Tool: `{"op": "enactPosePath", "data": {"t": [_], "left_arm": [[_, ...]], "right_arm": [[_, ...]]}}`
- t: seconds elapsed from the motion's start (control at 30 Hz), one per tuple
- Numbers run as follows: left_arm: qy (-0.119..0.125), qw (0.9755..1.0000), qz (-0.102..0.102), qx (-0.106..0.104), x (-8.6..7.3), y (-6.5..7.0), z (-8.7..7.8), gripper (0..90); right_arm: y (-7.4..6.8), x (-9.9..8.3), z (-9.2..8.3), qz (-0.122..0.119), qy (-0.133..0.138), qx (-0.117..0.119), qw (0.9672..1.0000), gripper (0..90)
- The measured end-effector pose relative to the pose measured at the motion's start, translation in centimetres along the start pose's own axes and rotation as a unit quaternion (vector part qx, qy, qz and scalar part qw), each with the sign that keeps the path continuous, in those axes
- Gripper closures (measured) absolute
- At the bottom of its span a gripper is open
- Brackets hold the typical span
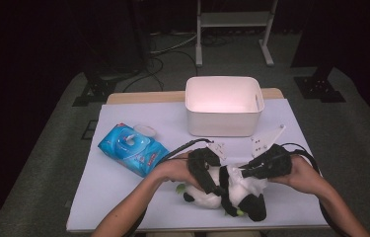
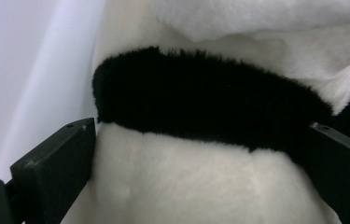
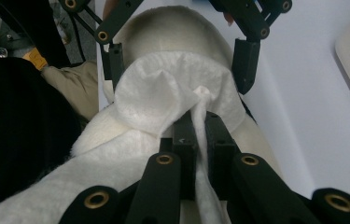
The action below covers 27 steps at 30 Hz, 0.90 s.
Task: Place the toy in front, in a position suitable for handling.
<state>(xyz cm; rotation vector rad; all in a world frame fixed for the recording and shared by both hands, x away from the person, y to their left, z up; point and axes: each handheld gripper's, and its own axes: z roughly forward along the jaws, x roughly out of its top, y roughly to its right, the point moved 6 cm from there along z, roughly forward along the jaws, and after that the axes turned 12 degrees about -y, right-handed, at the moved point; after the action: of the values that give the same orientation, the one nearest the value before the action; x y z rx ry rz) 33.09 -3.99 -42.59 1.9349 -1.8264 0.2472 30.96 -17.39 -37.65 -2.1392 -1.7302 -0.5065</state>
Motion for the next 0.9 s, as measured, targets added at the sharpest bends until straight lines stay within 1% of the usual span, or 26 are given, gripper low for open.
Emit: {"op": "enactPosePath", "data": {"t": [0.03, 0.1, 0.17, 0.2, 0.27, 0.3, 0.37, 0.43, 0.5, 0.53, 0.57, 0.63, 0.67, 0.7, 0.83, 0.87, 0.9], "left_arm": [[0.000, 1.0000, 0.002, -0.002, 0.0, 0.0, 0.1, 1.5], [0.000, 1.0000, 0.004, -0.004, 0.1, -0.1, 0.2, 1.6], [0.002, 0.9999, 0.015, -0.002, 0.2, 0.0, 0.2, 4.4], [0.008, 0.9998, 0.017, 0.000, 0.3, 0.0, 0.1, 7.5], [0.020, 0.9996, 0.017, -0.001, 0.3, 0.0, 0.0, 12.8], [0.028, 0.9995, 0.016, -0.002, 0.3, -0.1, -0.2, 14.6], [0.041, 0.9990, 0.016, -0.002, 0.2, -0.3, -0.6, 18.0], [0.042, 0.9989, 0.020, -0.001, 0.1, -0.4, -1.0, 20.3], [0.043, 0.9989, 0.020, 0.002, 0.1, -0.6, -1.4, 21.4], [0.038, 0.9991, 0.019, 0.003, 0.1, -0.7, -1.5, 21.7], [0.035, 0.9991, 0.021, 0.006, 0.1, -0.9, -1.7, 22.0], [0.037, 0.9989, 0.020, 0.021, 0.1, -1.3, -2.1, 22.5], [0.036, 0.9989, 0.018, 0.021, 0.1, -1.6, -2.3, 22.5], [0.035, 0.9989, 0.020, 0.024, 0.0, -1.7, -2.5, 22.5], [0.022, 0.9982, 0.021, 0.051, 0.1, -2.6, -3.2, 22.7], [0.021, 0.9980, 0.023, 0.054, 0.1, -2.7, -3.3, 22.7], [0.022, 0.9980, 0.020, 0.055, 0.1, -2.8, -3.4, 22.7]], "right_arm": [[0.0, -0.1, -0.1, -0.005, 0.000, -0.004, 1.0000, 84.6], [-0.2, -0.1, -0.1, 0.000, 0.004, -0.004, 1.0000, 84.5], [-0.1, -0.2, -0.2, 0.002, 0.008, -0.002, 1.0000, 84.4], [0.0, -0.2, -0.2, -0.001, 0.010, 0.000, 1.0000, 84.4], [0.2, -0.2, -0.4, 0.006, 0.013, -0.001, 0.9999, 84.0], [0.4, -0.2, -0.5, 0.011, 0.017, 0.002, 0.9998, 83.5], [0.9, -0.1, -0.8, 0.015, 0.025, -0.005, 0.9996, 83.2], [1.1, 0.1, -1.1, 0.016, 0.030, -0.002, 0.9994, 83.3], [1.6, 0.5, -1.4, 0.011, 0.028, -0.007, 0.9995, 83.5], [1.8, 0.7, -1.5, 0.008, 0.026, -0.011, 0.9996, 83.5], [2.0, 1.0, -1.5, 0.007, 0.022, -0.014, 0.9996, 83.6], [2.4, 1.4, -1.5, 0.008, 0.016, -0.018, 0.9997, 83.6], [2.7, 1.6, -1.5, 0.006, 0.016, -0.022, 0.9996, 83.7], [3.0, 1.9, -1.6, 0.009, 0.016, -0.019, 0.9996, 83.7], [4.0, 2.6, -1.4, 0.009, 0.014, -0.023, 0.9996, 83.7], [4.3, 2.8, -1.4, 0.017, 0.015, -0.022, 0.9995, 83.7], [4.5, 2.9, -1.3, 0.018, 0.016, -0.021, 0.9995, 83.7]]}}
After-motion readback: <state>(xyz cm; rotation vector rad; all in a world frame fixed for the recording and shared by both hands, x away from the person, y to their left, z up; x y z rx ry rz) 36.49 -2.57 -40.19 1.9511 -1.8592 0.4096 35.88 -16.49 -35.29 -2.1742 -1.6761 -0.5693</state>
